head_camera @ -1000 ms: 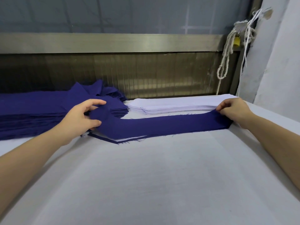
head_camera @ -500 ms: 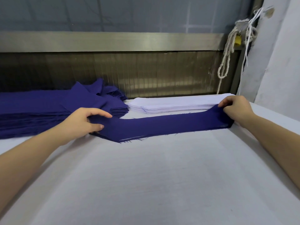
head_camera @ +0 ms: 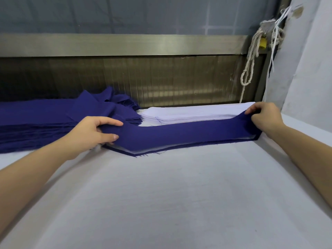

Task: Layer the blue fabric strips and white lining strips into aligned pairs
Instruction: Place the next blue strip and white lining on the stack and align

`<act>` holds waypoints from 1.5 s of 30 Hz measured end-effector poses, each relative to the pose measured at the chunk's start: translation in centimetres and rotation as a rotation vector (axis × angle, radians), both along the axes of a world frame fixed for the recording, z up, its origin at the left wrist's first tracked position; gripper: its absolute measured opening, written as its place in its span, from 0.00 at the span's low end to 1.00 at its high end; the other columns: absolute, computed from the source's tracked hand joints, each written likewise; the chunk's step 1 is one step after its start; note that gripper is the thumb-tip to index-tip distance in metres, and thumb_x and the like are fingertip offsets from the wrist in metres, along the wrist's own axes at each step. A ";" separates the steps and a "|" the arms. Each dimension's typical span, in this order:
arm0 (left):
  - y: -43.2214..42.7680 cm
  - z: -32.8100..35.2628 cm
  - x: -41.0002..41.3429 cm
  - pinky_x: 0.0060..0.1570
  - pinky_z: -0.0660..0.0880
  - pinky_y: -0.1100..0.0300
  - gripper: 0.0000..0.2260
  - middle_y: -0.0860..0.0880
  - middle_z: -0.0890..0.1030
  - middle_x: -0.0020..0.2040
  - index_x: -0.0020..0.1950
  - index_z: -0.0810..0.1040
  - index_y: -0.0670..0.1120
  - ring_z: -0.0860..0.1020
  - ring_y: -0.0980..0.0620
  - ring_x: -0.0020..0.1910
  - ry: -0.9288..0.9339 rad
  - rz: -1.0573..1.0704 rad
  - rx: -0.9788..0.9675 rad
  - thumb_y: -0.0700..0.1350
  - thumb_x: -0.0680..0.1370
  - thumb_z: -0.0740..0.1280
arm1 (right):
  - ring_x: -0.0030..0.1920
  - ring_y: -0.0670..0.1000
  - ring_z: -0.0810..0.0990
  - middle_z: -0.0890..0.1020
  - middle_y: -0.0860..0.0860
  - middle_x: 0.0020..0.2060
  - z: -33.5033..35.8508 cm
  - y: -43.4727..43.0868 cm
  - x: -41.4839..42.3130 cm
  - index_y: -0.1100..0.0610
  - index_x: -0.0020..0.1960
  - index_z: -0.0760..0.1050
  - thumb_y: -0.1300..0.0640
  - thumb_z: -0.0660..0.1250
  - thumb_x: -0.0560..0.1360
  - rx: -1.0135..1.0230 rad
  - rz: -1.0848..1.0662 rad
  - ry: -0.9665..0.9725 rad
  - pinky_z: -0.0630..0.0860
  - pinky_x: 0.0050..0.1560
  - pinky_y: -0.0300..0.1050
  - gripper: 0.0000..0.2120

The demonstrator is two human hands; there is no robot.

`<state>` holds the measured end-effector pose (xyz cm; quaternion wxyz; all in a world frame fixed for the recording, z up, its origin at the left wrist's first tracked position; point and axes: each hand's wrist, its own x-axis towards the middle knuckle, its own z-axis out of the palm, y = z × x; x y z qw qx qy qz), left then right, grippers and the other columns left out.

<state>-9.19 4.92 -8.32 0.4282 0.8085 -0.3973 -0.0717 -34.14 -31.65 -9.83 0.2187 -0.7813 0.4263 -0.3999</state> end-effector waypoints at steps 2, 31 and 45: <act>-0.1 -0.2 -0.2 0.22 0.65 0.72 0.14 0.53 0.74 0.20 0.54 0.80 0.50 0.68 0.60 0.18 -0.018 -0.003 0.002 0.35 0.72 0.71 | 0.44 0.56 0.72 0.76 0.56 0.42 0.0 0.0 -0.1 0.60 0.41 0.77 0.75 0.54 0.70 0.005 -0.013 0.021 0.68 0.40 0.44 0.17; -0.4 -1.6 1.2 0.42 0.72 0.64 0.16 0.59 0.76 0.50 0.53 0.77 0.57 0.76 0.54 0.44 -0.256 -0.004 0.115 0.39 0.72 0.73 | 0.56 0.60 0.73 0.81 0.58 0.48 -0.6 0.1 0.0 0.56 0.40 0.78 0.71 0.58 0.71 -0.057 -0.011 0.338 0.71 0.53 0.48 0.14; -0.7 -1.7 0.8 0.50 0.68 0.62 0.16 0.53 0.77 0.58 0.60 0.76 0.51 0.74 0.54 0.55 -0.573 0.063 0.360 0.54 0.74 0.68 | 0.58 0.60 0.67 0.73 0.56 0.48 -0.8 0.2 0.4 0.55 0.51 0.73 0.54 0.62 0.73 -0.016 -0.211 0.606 0.60 0.57 0.50 0.09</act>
